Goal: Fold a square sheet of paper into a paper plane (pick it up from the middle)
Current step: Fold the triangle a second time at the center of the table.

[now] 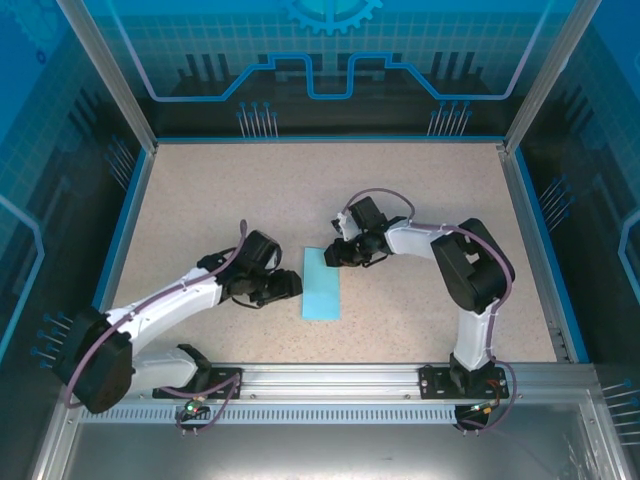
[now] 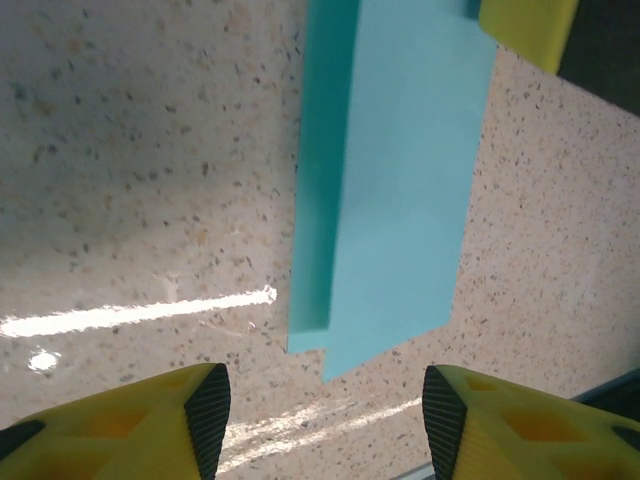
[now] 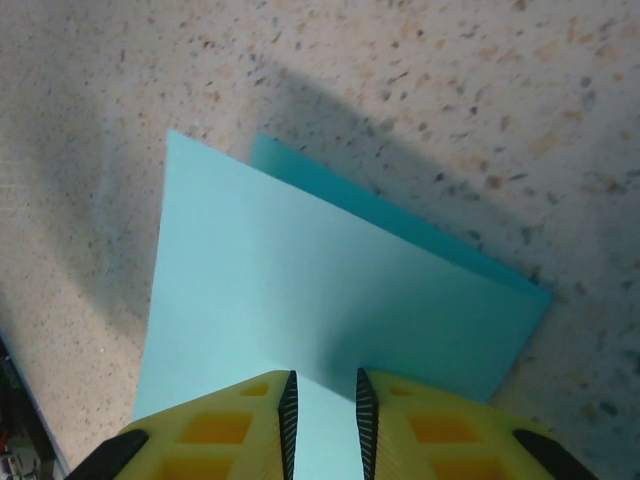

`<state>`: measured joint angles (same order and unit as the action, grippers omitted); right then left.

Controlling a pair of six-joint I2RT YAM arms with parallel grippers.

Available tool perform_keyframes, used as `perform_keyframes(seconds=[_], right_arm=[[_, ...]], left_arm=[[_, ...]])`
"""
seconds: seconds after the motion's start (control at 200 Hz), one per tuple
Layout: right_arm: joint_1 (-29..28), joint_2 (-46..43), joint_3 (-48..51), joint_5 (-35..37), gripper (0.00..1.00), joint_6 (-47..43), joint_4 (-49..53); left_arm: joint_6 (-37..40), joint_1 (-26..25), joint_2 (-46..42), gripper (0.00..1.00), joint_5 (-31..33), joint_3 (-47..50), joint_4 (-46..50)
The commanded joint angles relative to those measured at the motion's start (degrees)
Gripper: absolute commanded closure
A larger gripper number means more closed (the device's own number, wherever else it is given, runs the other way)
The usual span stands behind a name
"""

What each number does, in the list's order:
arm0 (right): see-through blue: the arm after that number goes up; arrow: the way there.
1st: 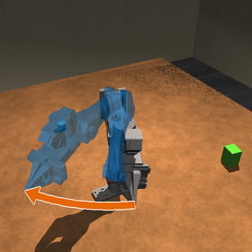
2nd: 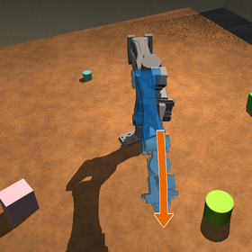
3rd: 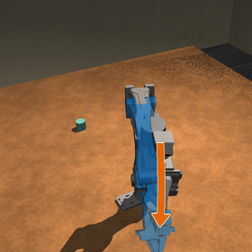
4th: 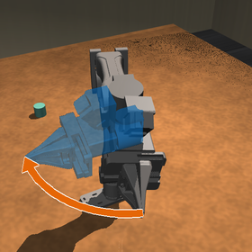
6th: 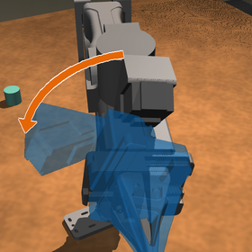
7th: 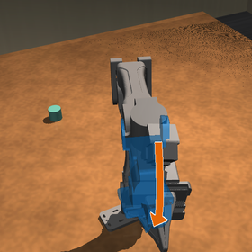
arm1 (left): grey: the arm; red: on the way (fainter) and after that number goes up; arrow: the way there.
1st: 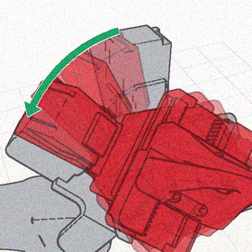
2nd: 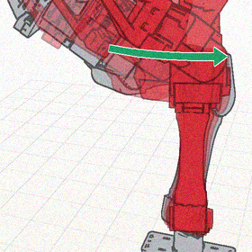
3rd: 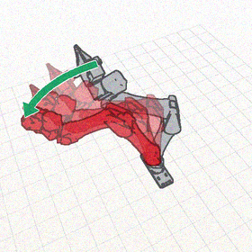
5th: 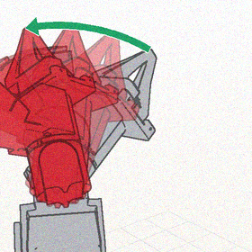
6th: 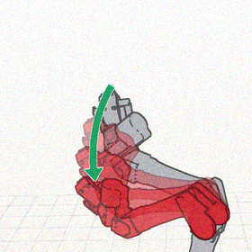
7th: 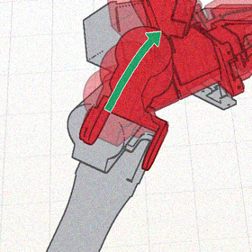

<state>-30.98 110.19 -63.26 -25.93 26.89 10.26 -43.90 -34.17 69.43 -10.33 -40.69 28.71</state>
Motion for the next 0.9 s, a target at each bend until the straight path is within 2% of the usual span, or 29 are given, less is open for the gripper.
perform_keyframes(seconds=[0.0,0.25,0.725,0.895], right_arm=[[0.84,1.64,-2.01,0.05,0.75,-1.33,0.49],[0.92,2.87,-1.62,0.63,0.76,-1.6,0.73],[1.54,2.22,0.07,-0.06,0.76,-1.49,-0.31],[1.84,2.47,0.54,-0.16,0.76,-1.51,-0.76]], left_arm=[[-5.28,-2.21,-2.19,0.44,-0.46,2.1,-4.18],[-9.27,-4.29,-1.4,0.44,-0.61,8.08,-11.59],[-12.36,-6.98,3.24,0.44,-0.56,10.19,-19.37],[-13.32,-7.85,4.69,0.49,-0.75,9.84,-21.61]])
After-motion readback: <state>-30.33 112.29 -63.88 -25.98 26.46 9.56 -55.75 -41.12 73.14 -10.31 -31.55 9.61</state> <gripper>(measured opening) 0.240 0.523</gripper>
